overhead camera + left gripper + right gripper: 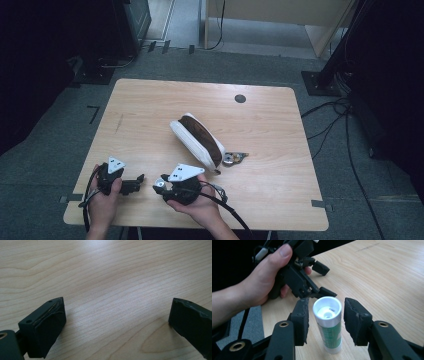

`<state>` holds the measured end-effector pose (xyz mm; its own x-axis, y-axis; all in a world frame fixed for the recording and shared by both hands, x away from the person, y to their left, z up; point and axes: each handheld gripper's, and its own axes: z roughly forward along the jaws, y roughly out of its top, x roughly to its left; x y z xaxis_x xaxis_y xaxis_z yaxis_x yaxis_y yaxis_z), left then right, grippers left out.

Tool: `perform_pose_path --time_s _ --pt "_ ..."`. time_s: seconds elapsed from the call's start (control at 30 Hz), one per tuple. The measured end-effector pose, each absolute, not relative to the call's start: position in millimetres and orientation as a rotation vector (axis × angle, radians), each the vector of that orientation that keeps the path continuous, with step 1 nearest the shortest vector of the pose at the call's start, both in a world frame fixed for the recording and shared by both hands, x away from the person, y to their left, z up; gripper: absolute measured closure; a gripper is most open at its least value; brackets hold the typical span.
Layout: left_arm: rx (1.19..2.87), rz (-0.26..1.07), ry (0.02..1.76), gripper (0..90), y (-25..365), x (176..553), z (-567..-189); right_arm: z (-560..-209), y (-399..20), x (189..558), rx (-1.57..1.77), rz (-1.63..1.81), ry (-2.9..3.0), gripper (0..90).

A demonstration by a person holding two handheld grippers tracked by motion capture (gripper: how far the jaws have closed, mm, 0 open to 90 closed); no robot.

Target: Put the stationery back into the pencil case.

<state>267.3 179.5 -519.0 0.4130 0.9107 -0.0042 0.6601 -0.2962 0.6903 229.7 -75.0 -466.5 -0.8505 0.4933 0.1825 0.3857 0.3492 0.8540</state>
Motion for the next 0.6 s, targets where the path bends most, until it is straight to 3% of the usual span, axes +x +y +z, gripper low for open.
perform_pose_path --time_s 0.27,0.6 --pt "2.059 0.531 1.329 1.4 179.0 267.2 -519.0 -469.4 -75.4 228.2 0.804 1.497 2.452 66.3" --pt "2.06 0.53 1.329 1.4 179.0 267.2 -519.0 -464.6 -81.4 227.5 0.809 1.512 2.451 66.5"
